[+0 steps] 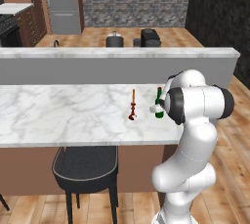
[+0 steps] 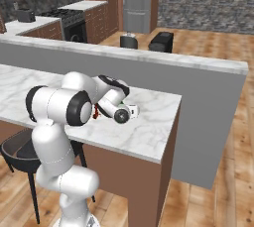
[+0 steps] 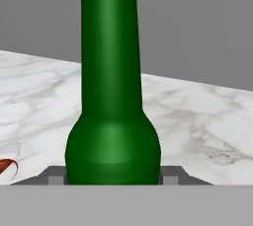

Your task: Get the candle and the beer from the cabinet and move them to the dining counter.

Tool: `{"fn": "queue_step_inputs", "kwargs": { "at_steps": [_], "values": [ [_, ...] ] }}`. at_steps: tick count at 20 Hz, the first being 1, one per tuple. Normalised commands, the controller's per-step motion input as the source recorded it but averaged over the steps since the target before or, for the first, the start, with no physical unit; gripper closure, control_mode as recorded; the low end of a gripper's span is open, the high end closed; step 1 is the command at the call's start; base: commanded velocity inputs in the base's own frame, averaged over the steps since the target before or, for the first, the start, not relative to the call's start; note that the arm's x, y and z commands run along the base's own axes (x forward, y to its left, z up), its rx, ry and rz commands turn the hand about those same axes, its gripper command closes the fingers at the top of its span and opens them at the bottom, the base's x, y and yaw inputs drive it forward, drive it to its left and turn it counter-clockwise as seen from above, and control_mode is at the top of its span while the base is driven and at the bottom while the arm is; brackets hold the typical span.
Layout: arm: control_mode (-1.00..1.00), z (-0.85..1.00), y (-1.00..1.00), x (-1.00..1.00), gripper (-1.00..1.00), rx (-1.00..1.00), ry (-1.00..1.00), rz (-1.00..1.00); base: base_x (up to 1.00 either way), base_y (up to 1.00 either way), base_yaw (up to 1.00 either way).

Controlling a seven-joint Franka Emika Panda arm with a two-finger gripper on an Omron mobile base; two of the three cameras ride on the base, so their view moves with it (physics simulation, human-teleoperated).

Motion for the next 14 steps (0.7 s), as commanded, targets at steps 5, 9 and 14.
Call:
{"fn": "queue_step_inputs", "kwargs": {
  "at_steps": [5,9,14],
  "values": [
    [-1.0,0.0,0.0,0.0,1.0,0.0,0.0,0.0,0.0,0.0,0.0],
    [-1.0,0.0,0.0,0.0,1.0,0.0,0.0,0.0,0.0,0.0,0.0],
    [-1.0,0.0,0.0,0.0,1.0,0.0,0.0,0.0,0.0,0.0,0.0]
  ]
}}
